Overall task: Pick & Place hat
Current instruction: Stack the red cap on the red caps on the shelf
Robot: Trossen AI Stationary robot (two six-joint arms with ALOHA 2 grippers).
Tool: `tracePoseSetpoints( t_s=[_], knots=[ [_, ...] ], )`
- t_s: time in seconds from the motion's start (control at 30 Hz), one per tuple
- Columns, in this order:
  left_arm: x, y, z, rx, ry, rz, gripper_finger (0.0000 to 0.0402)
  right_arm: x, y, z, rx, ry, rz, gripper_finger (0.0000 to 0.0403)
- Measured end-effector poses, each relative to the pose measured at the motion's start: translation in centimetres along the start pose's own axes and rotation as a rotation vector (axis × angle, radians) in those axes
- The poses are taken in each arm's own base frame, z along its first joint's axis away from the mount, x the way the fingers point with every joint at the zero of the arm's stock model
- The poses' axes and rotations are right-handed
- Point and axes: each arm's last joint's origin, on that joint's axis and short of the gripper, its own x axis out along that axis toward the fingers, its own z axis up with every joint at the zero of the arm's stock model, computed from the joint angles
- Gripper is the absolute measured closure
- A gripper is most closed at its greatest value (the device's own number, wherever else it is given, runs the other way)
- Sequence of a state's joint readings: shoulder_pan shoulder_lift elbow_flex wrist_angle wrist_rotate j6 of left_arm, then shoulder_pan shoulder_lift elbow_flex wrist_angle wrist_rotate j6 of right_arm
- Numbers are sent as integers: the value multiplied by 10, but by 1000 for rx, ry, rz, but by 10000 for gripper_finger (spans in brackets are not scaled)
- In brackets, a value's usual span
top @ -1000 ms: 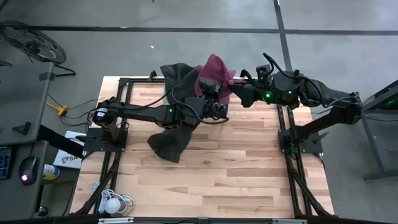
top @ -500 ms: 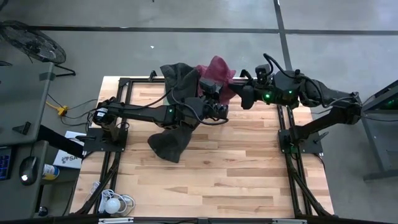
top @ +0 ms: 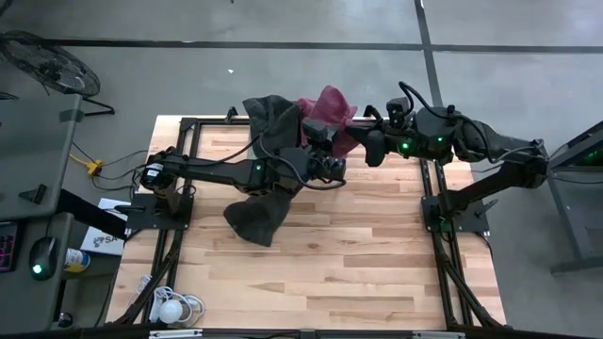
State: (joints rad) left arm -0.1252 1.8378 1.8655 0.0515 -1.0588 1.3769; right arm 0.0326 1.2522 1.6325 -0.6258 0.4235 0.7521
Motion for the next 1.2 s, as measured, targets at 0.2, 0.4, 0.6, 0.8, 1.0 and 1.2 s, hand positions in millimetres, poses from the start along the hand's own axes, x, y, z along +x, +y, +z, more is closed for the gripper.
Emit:
tracePoseSetpoints(
  t_s=[0.2, 0.4, 0.6, 0.8, 1.0, 1.2],
  knots=[
    [0, 0, 0, 1, 0, -1, 372, 0, 0, 0, -20, 4, 6, 402],
    [0, 0, 0, 0, 0, 0, 369, 0, 1, 1, -51, -2, 15, 402],
    [0, 0, 0, -48, 0, 0, 368, 0, 1, 0, -68, 4, 22, 402],
    [-1, 0, 0, -71, -2, -2, 366, 0, 2, 0, -99, 17, 39, 403],
    [-4, -1, 4, -81, -71, -15, 329, -1, 0, 2, -157, 42, 74, 403],
    [-8, 0, 6, -95, -53, -8, 263, -3, -11, 13, -200, 67, 121, 403]
  ],
)
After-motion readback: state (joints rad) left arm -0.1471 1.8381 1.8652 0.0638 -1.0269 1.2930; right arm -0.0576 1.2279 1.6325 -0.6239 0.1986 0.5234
